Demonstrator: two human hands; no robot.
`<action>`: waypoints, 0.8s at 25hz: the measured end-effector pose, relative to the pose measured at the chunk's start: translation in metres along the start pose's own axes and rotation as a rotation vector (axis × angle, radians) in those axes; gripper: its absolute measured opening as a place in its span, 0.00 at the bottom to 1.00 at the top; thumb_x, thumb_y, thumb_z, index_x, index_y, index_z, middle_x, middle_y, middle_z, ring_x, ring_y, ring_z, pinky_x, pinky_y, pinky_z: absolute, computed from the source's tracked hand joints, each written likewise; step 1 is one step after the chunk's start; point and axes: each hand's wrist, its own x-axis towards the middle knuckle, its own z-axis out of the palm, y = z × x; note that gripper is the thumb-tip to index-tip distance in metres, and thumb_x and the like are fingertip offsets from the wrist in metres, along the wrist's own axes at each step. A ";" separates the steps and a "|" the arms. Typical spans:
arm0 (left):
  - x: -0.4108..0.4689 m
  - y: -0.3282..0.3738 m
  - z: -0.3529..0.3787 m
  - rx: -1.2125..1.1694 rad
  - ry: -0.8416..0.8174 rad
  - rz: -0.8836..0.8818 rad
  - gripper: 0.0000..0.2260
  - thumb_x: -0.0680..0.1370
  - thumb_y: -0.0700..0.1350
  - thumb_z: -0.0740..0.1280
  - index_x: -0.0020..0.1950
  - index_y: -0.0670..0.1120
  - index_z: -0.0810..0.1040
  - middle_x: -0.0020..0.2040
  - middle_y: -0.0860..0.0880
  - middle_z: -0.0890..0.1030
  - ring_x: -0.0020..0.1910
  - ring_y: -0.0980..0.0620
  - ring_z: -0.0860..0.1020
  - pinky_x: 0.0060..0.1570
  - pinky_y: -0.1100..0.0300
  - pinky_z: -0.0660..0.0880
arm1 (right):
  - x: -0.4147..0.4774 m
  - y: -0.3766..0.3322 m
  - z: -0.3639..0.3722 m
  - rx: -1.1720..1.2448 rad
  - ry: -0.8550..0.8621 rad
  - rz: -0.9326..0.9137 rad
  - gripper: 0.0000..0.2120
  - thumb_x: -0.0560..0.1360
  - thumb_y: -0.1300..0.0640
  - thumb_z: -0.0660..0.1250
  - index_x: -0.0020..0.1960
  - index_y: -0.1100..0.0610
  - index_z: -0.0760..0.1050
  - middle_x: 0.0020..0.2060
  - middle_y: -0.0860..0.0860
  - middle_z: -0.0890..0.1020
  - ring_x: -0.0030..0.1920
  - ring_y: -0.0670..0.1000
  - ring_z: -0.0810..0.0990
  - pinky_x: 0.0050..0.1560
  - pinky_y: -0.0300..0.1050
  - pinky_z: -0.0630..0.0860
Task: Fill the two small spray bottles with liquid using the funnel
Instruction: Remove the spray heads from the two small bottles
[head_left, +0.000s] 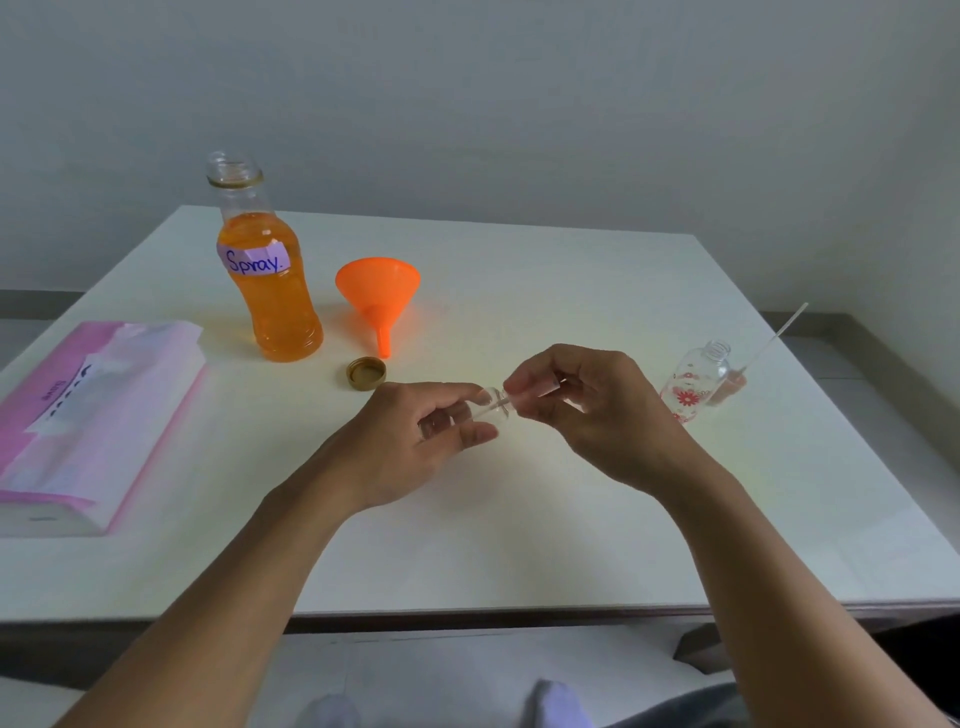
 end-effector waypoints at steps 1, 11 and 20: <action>0.000 0.001 0.000 -0.004 0.003 0.004 0.21 0.70 0.67 0.66 0.62 0.66 0.75 0.47 0.62 0.81 0.51 0.62 0.77 0.44 0.63 0.79 | -0.001 -0.001 0.000 -0.036 0.019 -0.032 0.10 0.76 0.65 0.74 0.52 0.51 0.83 0.45 0.42 0.87 0.50 0.42 0.85 0.54 0.33 0.79; -0.001 0.005 0.004 0.188 0.060 0.128 0.22 0.72 0.61 0.67 0.64 0.56 0.77 0.47 0.59 0.78 0.46 0.57 0.78 0.41 0.67 0.75 | 0.002 -0.001 0.005 -0.158 0.093 0.179 0.22 0.79 0.34 0.63 0.47 0.50 0.86 0.35 0.45 0.87 0.35 0.44 0.84 0.37 0.38 0.79; 0.001 0.002 0.001 0.065 0.091 0.048 0.25 0.71 0.67 0.65 0.65 0.58 0.77 0.45 0.63 0.79 0.49 0.64 0.75 0.38 0.73 0.74 | -0.001 -0.001 -0.002 -0.325 0.120 -0.162 0.19 0.76 0.73 0.70 0.62 0.55 0.83 0.50 0.50 0.79 0.50 0.43 0.80 0.50 0.26 0.74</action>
